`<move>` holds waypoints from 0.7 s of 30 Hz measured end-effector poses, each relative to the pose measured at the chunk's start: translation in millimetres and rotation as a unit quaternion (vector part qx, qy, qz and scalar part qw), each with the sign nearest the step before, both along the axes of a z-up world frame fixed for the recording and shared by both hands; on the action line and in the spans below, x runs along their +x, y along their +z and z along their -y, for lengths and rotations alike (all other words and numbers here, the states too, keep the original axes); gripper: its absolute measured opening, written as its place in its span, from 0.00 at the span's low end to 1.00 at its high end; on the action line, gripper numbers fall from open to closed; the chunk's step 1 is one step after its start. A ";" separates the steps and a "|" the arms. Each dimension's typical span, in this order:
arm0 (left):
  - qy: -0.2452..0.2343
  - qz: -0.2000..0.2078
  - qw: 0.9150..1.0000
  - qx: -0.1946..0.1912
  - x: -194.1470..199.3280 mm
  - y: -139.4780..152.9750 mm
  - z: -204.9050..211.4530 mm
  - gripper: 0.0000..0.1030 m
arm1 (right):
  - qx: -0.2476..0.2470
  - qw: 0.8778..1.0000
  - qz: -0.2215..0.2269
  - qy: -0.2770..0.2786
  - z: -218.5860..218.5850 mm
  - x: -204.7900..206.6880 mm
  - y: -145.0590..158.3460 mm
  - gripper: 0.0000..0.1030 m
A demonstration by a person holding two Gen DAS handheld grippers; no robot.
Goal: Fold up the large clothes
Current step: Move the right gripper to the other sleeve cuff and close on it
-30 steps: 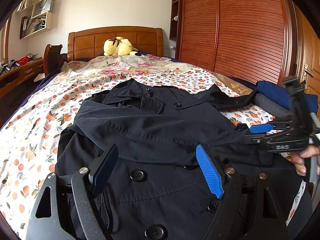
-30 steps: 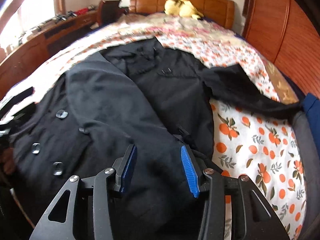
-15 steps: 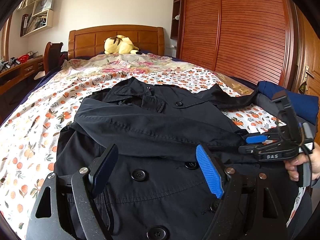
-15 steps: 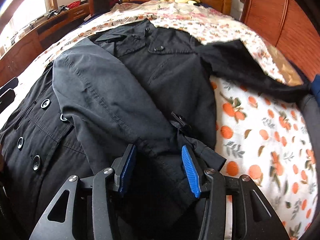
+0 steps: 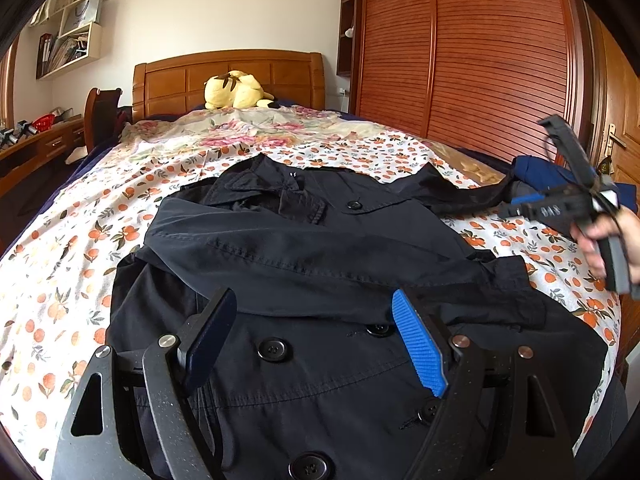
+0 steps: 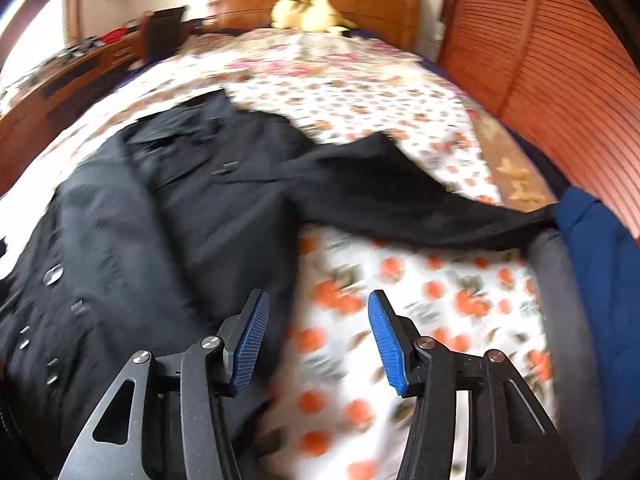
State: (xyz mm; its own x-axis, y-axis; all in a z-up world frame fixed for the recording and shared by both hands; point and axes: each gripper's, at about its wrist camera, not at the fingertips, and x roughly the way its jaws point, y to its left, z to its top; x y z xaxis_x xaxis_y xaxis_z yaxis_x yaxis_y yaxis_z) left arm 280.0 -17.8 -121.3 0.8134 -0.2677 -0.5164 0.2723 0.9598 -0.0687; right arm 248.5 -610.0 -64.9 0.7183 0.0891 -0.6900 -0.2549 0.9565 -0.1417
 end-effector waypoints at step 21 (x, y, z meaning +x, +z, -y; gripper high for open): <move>-0.002 -0.039 0.999 -0.008 12.4 -14.6 1.2 0.79 | 0.121 0.970 -0.068 -0.199 90.5 161.5 -46.9 0.27</move>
